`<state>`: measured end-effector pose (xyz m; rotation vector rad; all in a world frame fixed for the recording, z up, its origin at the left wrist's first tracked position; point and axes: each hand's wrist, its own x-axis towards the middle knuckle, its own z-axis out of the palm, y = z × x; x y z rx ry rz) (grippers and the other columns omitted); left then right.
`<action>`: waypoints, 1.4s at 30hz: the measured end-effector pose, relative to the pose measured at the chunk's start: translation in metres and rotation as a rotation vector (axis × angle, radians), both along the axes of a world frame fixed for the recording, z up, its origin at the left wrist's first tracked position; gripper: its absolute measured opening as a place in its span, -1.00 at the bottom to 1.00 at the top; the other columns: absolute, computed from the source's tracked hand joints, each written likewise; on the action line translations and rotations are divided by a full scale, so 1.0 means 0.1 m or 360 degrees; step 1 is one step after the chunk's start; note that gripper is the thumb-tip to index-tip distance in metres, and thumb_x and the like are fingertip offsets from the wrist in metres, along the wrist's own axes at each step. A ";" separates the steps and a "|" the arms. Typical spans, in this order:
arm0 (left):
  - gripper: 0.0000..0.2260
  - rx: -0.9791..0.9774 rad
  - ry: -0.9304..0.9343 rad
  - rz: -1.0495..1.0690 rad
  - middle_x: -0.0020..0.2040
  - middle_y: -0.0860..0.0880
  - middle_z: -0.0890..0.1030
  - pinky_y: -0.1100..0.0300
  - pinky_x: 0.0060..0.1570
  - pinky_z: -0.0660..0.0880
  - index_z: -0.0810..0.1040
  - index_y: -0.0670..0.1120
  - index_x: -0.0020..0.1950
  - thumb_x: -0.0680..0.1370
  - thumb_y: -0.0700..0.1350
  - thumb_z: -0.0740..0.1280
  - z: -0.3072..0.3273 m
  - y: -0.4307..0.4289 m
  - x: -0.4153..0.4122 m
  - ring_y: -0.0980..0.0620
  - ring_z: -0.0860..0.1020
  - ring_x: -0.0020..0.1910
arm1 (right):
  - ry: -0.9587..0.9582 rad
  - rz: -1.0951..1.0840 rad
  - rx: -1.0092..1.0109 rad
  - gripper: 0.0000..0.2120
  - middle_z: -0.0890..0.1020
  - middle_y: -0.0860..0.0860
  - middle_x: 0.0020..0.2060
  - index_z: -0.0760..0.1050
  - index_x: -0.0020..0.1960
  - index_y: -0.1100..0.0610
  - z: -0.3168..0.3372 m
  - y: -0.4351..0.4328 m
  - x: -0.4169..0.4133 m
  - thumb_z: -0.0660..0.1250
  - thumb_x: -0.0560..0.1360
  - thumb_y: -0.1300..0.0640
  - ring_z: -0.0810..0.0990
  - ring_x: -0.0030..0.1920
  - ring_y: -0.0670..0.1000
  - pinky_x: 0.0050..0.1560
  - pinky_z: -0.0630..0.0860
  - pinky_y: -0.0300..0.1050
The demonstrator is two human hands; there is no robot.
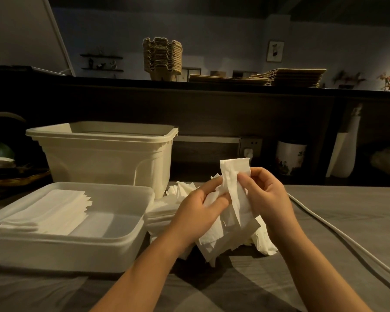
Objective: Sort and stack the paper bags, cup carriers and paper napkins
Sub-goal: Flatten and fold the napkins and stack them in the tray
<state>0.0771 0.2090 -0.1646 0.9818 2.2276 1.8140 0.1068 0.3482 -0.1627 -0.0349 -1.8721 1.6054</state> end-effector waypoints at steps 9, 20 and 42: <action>-0.77 0.0040 -0.0005 -0.0020 0.21 0.14 0.51 0.13 0.19 0.48 0.34 0.38 0.08 0.56 0.02 0.25 -0.01 0.03 0.00 0.13 0.48 0.19 | -0.0284 0.0228 -0.0226 -0.75 0.64 0.03 -0.03 0.49 0.15 0.06 0.00 -0.01 -0.01 0.24 0.53 -0.01 0.64 -0.04 0.03 -0.04 0.60 -0.03; -0.83 0.0429 -0.0497 0.0031 0.12 0.01 0.55 0.13 -0.08 0.55 0.54 0.24 0.09 0.57 0.08 0.20 0.05 -0.06 -0.03 -0.01 0.54 0.07 | -0.0073 0.0318 -0.0882 -0.86 0.58 0.05 -0.11 0.47 0.03 0.08 0.09 0.05 0.08 0.24 0.54 0.04 0.60 -0.17 0.01 -0.38 0.60 -0.17; -0.79 0.1005 -0.0226 0.0211 0.11 0.12 0.53 0.00 0.05 0.54 0.51 0.22 0.09 0.48 0.02 0.28 0.06 -0.07 -0.06 0.02 0.52 0.09 | -0.0399 0.0925 -0.0491 -0.79 0.69 -0.04 -0.08 0.64 -0.03 -0.02 0.08 -0.04 0.15 0.29 0.40 0.01 0.67 -0.10 -0.02 -0.24 0.62 -0.12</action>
